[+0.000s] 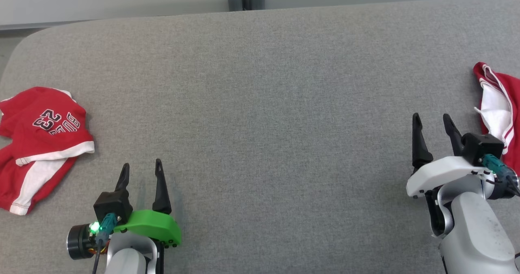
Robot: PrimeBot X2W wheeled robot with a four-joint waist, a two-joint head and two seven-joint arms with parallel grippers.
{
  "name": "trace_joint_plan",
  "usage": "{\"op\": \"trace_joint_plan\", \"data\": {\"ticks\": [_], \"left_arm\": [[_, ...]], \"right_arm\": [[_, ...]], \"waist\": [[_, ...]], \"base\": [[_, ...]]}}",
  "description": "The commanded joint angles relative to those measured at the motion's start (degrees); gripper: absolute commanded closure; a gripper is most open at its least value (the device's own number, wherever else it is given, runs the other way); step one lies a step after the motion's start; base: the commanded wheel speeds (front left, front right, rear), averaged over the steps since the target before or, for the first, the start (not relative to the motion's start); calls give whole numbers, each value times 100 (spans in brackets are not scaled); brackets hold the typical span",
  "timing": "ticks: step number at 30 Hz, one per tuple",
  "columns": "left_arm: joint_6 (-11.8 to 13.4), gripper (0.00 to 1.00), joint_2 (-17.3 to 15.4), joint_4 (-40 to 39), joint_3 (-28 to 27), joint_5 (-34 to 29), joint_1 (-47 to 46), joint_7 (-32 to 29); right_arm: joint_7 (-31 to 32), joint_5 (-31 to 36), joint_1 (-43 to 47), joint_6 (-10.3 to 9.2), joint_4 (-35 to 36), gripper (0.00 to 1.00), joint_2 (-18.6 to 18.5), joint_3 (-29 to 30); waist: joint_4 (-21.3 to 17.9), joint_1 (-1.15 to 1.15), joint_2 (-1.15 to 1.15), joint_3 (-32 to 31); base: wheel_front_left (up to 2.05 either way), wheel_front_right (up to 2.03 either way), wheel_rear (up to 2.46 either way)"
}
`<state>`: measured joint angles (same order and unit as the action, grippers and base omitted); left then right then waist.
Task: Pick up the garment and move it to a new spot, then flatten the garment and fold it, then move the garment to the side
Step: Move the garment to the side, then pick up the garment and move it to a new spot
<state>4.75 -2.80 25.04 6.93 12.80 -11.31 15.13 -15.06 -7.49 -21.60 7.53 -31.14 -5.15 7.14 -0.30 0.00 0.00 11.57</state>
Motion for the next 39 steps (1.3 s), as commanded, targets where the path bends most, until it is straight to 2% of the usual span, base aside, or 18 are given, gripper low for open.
{"op": "trace_joint_plan", "data": {"ticks": [1, 12, 19, 28, 34, 39], "left_arm": [[40, 0, -22, 30, -36, 33, 103, 1], [110, 0, -22, 22, -220, 133, 427, 0], [122, 0, -23, -81, -342, 161, 631, 0], [129, 0, -23, -200, -358, 180, 681, 0], [136, 0, -24, -213, -359, 159, 593, 0], [149, 0, -26, -217, -380, 191, 494, 1]], "right_arm": [[-13, -51, 150, -9, 35, 0, 29, -40], [-13, 16, 653, -9, 285, 0, 203, -391], [-13, -166, 890, -9, 482, 0, 219, -574], [-13, -323, 982, -9, 506, 0, 219, -695], [-13, -340, 959, -9, 489, 0, 221, -743], [-13, -289, 975, -9, 498, 0, 220, -850]], "waist": [[69, 0, 0, -175], [94, 0, 0, -723], [93, 0, 0, -992], [188, 0, 0, -1010], [437, 0, 0, -905], [914, 0, 0, -807]], "base": [[0, 0, 0], [0, 0, 0], [0, 0, 0], [0, 0, 0], [0, 0, 0], [0, 0, 0]]}}
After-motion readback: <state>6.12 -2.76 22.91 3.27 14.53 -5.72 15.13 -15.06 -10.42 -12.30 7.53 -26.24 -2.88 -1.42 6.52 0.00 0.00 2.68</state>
